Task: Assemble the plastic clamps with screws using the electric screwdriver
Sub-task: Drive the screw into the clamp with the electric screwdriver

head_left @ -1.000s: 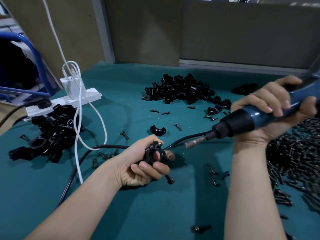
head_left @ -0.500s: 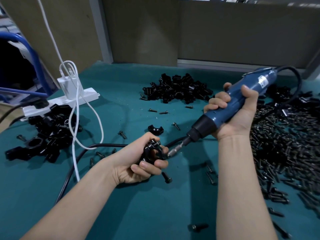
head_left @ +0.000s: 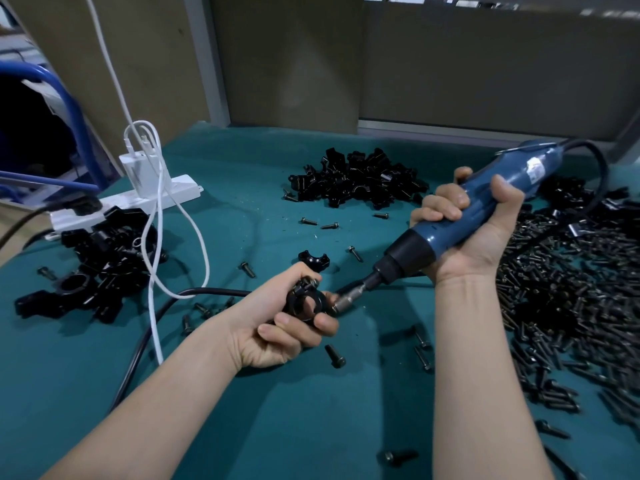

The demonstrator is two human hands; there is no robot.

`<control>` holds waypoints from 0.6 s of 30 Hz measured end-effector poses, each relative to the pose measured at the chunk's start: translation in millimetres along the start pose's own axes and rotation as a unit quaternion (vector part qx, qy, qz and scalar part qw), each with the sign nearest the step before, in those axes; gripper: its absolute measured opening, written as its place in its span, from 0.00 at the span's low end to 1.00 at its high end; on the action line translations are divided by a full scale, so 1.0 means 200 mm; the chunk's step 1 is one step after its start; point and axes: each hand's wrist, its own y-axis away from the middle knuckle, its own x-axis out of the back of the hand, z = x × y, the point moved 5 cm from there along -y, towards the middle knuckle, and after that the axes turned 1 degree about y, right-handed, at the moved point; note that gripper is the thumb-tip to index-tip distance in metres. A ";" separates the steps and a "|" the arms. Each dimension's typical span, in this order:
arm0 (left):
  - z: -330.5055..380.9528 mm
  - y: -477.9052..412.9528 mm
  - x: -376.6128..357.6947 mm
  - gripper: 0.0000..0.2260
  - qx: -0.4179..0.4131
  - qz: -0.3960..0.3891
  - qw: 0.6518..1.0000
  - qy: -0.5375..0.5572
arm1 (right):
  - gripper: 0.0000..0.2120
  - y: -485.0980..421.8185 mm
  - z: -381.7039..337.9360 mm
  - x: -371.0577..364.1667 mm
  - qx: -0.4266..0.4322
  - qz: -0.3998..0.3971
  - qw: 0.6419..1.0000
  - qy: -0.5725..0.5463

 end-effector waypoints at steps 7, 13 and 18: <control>-0.01 0.01 0.01 0.12 0.003 0.025 1.000 0.008 | 0.23 -0.01 0.02 0.00 -0.016 -0.005 1.000 0.017; 0.00 0.00 0.02 0.12 0.000 0.018 1.000 0.024 | 0.22 -0.01 0.03 0.00 -0.021 -0.007 1.000 0.017; 0.00 0.00 0.03 0.11 -0.012 0.021 1.000 0.005 | 0.22 -0.01 0.04 0.00 -0.019 -0.003 1.000 0.017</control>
